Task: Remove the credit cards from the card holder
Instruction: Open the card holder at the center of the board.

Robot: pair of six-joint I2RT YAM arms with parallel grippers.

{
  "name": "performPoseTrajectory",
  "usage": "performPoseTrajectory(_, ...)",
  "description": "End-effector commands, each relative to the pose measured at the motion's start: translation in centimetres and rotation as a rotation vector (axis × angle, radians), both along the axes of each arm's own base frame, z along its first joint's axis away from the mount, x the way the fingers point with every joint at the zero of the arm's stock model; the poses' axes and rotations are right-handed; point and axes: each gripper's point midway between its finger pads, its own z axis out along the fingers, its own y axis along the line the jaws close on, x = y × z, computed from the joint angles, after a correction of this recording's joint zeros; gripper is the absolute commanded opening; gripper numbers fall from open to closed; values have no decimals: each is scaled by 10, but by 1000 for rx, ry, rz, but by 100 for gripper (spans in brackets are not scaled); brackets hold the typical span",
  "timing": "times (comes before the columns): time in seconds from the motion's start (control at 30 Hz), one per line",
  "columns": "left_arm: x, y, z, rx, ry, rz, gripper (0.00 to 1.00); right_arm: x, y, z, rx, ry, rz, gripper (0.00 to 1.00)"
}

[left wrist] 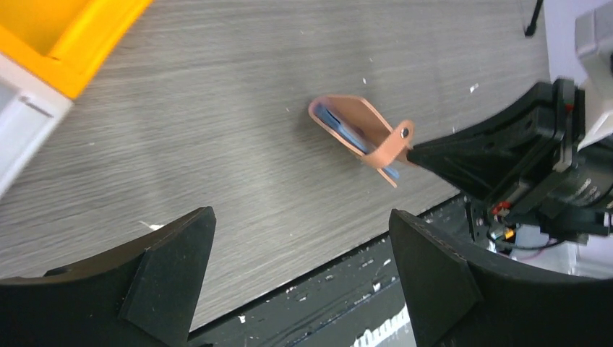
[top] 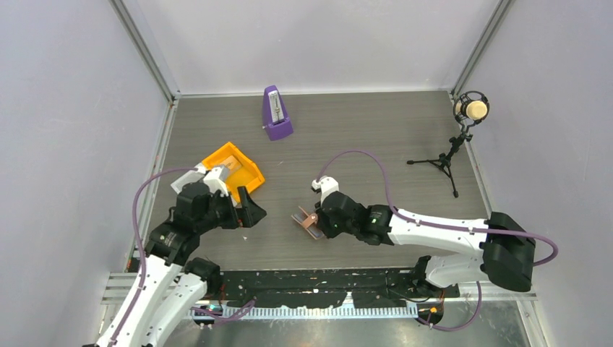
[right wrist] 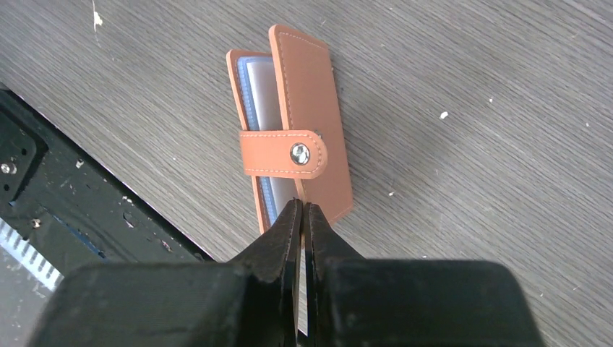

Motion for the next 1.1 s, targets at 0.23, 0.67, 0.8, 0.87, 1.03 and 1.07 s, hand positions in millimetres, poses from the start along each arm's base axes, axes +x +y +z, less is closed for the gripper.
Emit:
performPoseTrajectory(0.23, 9, -73, -20, -93, 38, -147, 91, 4, 0, 19, 112, 14, -47, 5)
performPoseTrajectory(0.67, 26, -141, -31, -46, -61, -332, 78, -1, 3, 18, 181, 39, -67, 5)
performPoseTrajectory(0.8, 24, -158, -43, -13, -68, -391, 74, -1, 3, 20, 190, 40, -71, 5)
performPoseTrajectory(0.87, 26, -164, -48, -5, -72, -405, 72, -1, 3, 21, 191, 39, -71, 5)
performPoseTrajectory(1.03, 31, -172, -56, 40, -84, -435, 68, -2, 3, 19, 190, 43, -70, 5)
performPoseTrajectory(1.07, 34, -173, -56, 49, -87, -431, 66, -2, 3, 19, 193, 47, -68, 5)
